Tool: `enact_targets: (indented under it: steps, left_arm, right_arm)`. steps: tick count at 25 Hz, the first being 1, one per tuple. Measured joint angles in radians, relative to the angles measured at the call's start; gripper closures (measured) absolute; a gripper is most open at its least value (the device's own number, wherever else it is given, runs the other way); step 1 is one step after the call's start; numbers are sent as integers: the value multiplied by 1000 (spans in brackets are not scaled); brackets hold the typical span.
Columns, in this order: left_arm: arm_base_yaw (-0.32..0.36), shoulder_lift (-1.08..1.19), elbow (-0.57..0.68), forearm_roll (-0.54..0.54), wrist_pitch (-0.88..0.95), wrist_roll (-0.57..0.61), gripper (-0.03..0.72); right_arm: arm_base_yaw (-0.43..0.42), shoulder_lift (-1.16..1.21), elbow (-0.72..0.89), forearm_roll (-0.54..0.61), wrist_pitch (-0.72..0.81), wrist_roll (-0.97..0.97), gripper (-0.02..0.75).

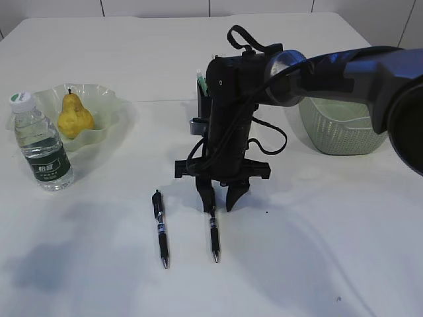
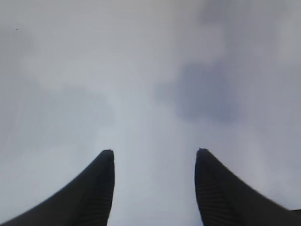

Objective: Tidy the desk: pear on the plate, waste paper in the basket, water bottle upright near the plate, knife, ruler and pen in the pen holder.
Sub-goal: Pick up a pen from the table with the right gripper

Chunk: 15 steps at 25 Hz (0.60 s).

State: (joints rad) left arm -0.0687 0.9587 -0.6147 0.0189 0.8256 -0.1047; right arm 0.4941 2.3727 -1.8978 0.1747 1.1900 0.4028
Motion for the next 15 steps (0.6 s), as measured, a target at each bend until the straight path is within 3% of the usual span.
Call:
enact_targets:
  steps: [15]
  left_arm:
    - [0,0,0,0,5,0,304]
  right_arm:
    - [0,0,0,-26,22,26,385]
